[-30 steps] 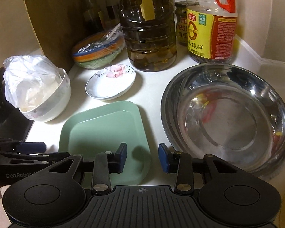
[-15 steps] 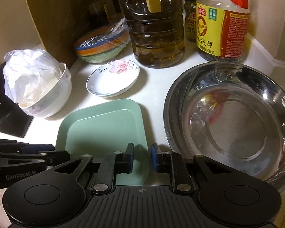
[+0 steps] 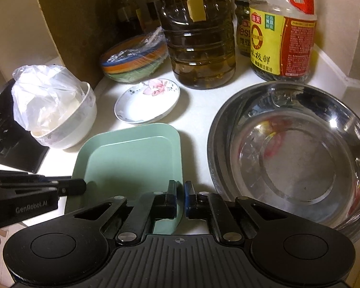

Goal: Organize plates and bowls
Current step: 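Close the right tool on the green plate's rim and lift it, then carry the green plate with the right tool and lower it into the steel basin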

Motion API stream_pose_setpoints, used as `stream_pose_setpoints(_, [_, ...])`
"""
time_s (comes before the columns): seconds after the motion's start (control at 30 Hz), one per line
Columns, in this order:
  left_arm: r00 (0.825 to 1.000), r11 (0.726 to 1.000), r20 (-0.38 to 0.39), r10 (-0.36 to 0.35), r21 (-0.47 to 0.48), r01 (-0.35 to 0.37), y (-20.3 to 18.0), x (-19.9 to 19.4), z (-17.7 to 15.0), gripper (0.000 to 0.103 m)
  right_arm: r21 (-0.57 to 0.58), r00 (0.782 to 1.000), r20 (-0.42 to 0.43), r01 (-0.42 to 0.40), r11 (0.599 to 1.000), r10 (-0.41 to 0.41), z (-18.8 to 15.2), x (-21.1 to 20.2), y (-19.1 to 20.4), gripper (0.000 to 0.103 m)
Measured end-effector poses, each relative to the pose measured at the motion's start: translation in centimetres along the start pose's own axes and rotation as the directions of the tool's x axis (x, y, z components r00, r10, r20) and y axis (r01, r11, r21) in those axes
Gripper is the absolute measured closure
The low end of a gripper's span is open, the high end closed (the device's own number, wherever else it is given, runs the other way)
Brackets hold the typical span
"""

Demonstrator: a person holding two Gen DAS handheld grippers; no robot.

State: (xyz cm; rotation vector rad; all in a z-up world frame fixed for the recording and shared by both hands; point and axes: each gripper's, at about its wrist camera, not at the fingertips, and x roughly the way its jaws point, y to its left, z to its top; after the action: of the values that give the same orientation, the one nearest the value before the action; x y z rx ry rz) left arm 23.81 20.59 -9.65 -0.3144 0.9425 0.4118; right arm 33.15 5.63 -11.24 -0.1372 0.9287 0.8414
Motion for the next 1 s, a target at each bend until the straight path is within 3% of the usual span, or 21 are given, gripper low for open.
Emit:
stream_pose_setpoints(0.43, [0.997,0.999,0.073,-0.038,0.038,0.035,-1.2,-1.6,2.0,0.094,0.034,0.997,0.071,-0.011,0.999,0.008,1.7,-3.3,-0.9,0.097])
stream_pose_setpoints(0.7, [0.99,0.988,0.077,-0.114,0.113,0.105,-4.6,-0.8,3.3,0.094,0.107,0.992,0.106,0.055,0.993,-0.066,1.7,-5.4,-3.9,0.097])
stream_pose_setpoints(1.0, [0.976,0.956,0.074,-0.207,0.228,0.186,-9.8,0.5,5.0,0.094,0.221,0.977,0.12,0.148,0.964,-0.178,0.8,-7.8,-8.2,0.097])
